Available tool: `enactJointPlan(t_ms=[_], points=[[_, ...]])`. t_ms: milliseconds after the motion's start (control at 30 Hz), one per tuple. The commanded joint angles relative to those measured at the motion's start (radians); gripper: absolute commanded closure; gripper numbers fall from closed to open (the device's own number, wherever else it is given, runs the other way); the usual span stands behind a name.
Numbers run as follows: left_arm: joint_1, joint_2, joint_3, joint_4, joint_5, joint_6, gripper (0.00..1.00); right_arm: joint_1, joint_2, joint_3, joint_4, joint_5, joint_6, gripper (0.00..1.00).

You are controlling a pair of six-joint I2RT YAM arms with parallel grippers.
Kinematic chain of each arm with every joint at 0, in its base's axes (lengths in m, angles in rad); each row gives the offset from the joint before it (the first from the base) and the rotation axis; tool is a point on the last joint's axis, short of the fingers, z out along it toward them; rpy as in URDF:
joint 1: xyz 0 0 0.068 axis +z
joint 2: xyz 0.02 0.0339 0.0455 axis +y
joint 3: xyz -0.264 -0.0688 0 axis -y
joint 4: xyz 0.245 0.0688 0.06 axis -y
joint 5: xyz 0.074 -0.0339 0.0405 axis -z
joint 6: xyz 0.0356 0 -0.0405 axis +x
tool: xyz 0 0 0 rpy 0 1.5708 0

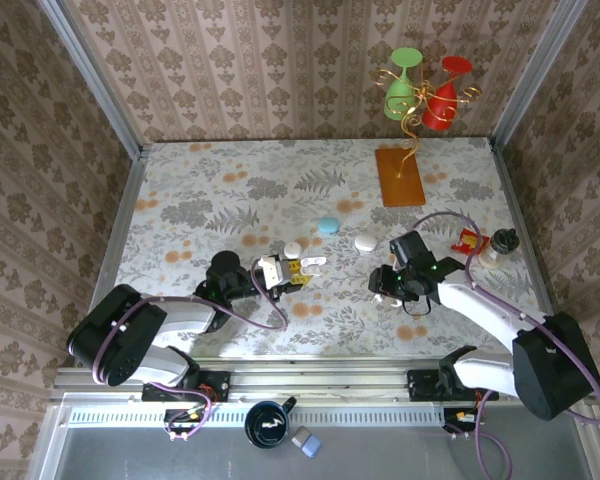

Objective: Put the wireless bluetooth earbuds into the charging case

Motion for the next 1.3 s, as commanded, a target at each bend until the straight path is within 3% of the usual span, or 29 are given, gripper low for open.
enactJointPlan(t_ms=[0,400,733,867,1067,1267], points=[[-0.006,0.000,0.010,0.028,0.014,0.020,1.00,0.005,0.057,0.058,-0.065,-0.041,-0.087,0.54],[-0.005,-0.007,0.006,0.021,0.011,0.023,1.00,-0.032,0.220,0.071,-0.057,-0.084,-0.113,0.60],[-0.010,0.019,0.019,0.029,0.024,0.022,1.00,-0.033,0.194,0.014,-0.037,-0.116,-0.093,0.68],[-0.013,0.039,0.029,0.044,0.032,0.015,1.00,-0.033,0.200,0.021,-0.057,-0.120,-0.096,0.67],[-0.013,0.048,0.029,0.053,0.032,0.011,1.00,-0.031,0.174,0.013,-0.072,-0.162,-0.070,0.56],[-0.014,0.057,0.029,0.063,0.031,0.008,1.00,-0.029,0.135,-0.013,-0.054,-0.239,-0.037,0.52]])
